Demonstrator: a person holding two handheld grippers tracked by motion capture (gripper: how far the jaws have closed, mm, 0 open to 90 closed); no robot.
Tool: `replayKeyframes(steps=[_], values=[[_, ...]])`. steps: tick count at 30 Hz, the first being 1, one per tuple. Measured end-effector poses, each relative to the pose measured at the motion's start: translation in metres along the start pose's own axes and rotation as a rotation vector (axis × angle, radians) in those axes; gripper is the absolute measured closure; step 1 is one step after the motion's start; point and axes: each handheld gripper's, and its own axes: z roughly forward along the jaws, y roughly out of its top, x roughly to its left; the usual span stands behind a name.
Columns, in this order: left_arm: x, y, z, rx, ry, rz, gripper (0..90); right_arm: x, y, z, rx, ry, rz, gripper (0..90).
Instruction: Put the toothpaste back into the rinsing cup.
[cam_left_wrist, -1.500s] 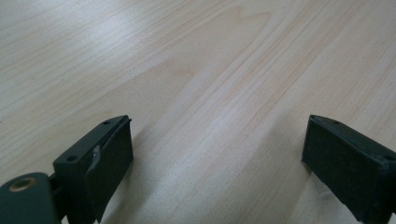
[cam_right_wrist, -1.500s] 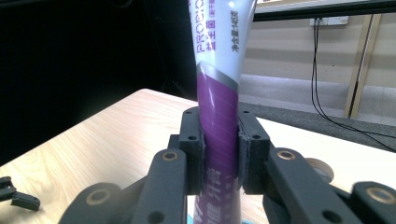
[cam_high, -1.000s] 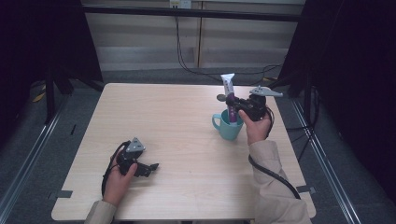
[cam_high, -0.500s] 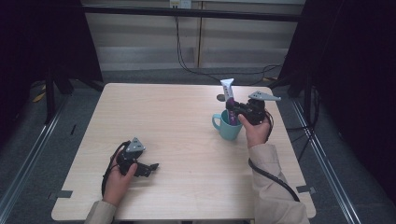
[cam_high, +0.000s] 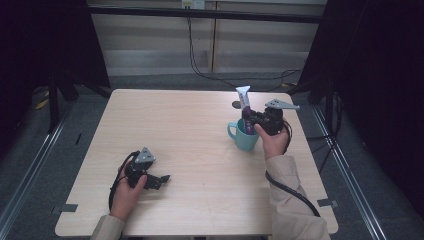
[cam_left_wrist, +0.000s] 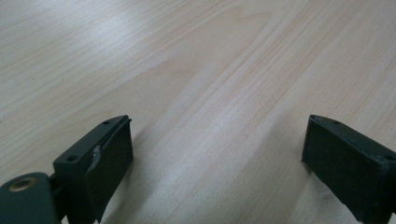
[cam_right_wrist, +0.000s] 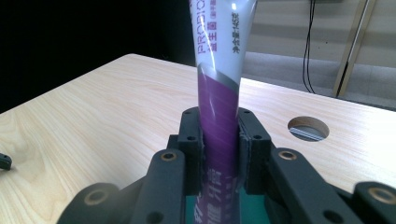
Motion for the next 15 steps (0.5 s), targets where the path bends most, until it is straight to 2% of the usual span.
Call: replayKeyframes(steps=[15], values=[[0.0,0.0,-0.0002,0.002,0.002,0.0,8.3,0.0025,-0.006,0.0047,0.041,-0.016,0.006,73.4]])
